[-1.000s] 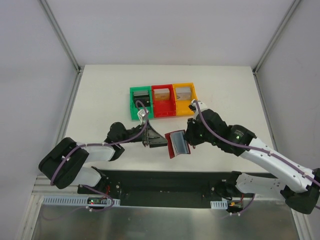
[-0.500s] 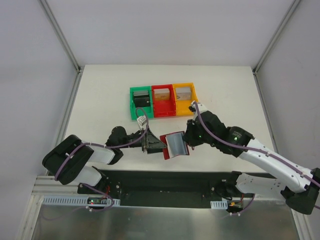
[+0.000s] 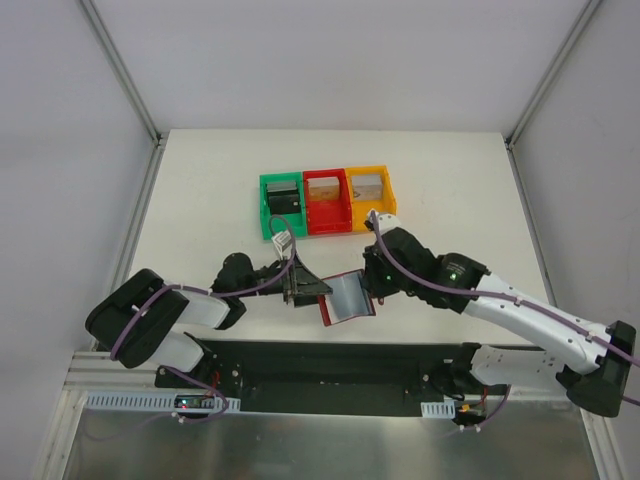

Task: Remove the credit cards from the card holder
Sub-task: Open the card holder.

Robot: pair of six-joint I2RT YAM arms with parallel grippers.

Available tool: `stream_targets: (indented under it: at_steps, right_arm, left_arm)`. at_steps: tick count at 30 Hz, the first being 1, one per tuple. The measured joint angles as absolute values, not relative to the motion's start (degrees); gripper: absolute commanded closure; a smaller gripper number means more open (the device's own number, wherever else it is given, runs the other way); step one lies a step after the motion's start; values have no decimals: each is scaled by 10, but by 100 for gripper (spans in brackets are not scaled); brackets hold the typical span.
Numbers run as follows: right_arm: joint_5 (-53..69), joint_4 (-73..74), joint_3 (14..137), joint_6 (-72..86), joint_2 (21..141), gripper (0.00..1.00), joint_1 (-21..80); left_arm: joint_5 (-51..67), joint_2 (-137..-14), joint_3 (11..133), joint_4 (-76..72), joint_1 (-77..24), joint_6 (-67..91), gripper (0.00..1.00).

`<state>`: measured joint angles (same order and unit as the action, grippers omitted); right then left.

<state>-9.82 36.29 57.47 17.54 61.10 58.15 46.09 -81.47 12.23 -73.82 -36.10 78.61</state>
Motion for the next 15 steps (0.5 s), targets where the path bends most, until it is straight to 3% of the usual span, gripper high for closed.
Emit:
stream_targets:
  at_steps: [14, 15]
  right_arm:
    - [-108, 344, 576, 180, 649, 100, 605]
    - [-108, 343, 576, 180, 654, 100, 608]
  left_arm:
    - [455, -794, 145, -738, -363, 788, 20]
    - [455, -794, 151, -738, -370, 787, 13]
